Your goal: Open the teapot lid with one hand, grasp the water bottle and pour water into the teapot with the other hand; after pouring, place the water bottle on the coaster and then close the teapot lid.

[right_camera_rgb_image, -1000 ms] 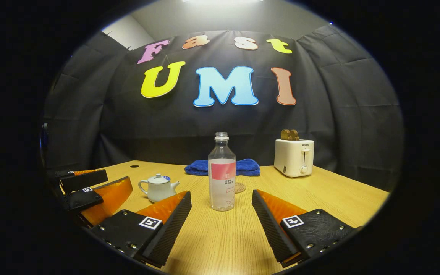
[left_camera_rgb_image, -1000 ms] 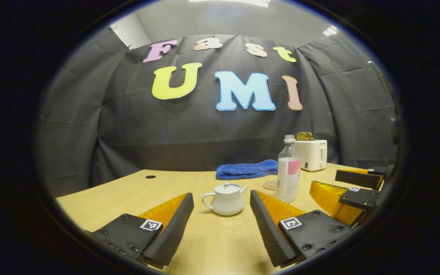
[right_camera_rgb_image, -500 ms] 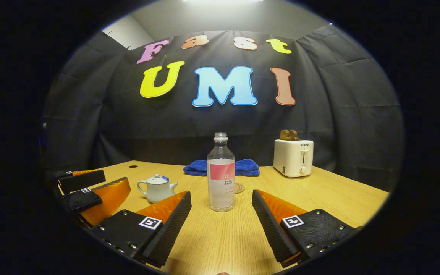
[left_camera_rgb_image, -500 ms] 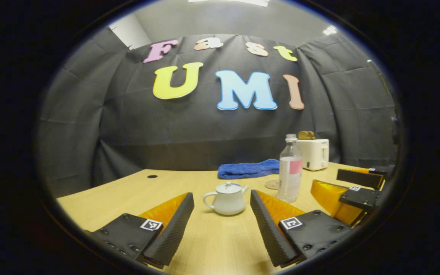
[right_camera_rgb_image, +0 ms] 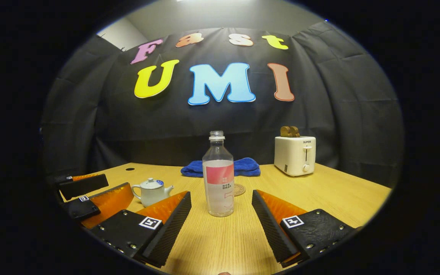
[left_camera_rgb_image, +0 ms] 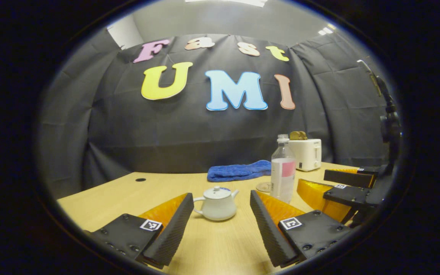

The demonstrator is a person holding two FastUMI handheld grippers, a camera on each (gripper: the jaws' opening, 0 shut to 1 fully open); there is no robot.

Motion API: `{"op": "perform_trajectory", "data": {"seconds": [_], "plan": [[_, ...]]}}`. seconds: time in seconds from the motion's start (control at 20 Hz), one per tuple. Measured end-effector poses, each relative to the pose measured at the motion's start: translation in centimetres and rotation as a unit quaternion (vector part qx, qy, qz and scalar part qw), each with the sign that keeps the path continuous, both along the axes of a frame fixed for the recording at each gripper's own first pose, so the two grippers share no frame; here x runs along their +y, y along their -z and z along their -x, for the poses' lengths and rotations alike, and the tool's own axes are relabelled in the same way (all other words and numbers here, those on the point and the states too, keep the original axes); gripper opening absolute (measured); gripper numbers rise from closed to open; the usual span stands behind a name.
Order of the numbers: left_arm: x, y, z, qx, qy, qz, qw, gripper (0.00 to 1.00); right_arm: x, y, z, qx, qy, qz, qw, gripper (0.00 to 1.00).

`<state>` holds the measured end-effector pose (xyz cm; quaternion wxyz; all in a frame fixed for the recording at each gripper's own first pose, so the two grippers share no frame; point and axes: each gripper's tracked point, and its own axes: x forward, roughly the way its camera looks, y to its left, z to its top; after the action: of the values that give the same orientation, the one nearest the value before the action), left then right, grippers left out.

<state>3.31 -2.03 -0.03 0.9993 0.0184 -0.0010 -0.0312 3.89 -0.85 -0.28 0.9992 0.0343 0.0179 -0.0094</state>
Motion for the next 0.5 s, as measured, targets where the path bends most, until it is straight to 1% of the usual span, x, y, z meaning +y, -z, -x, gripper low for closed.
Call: {"op": "perform_trajectory", "data": {"seconds": [0.2, 0.5], "plan": [[-1.8, 0.2, -2.3, 0.014, 0.024, 0.0, 1.0, 0.98, -0.7, 0.0, -2.2, 0.014, 0.003, 0.007, 1.0, 0.99], [-2.4, -0.9, -4.9, 0.012, 0.036, 0.002, 0.999, 0.98, -0.6, -0.7, -4.4, 0.028, -0.001, 0.029, 0.999, 0.99]]}}
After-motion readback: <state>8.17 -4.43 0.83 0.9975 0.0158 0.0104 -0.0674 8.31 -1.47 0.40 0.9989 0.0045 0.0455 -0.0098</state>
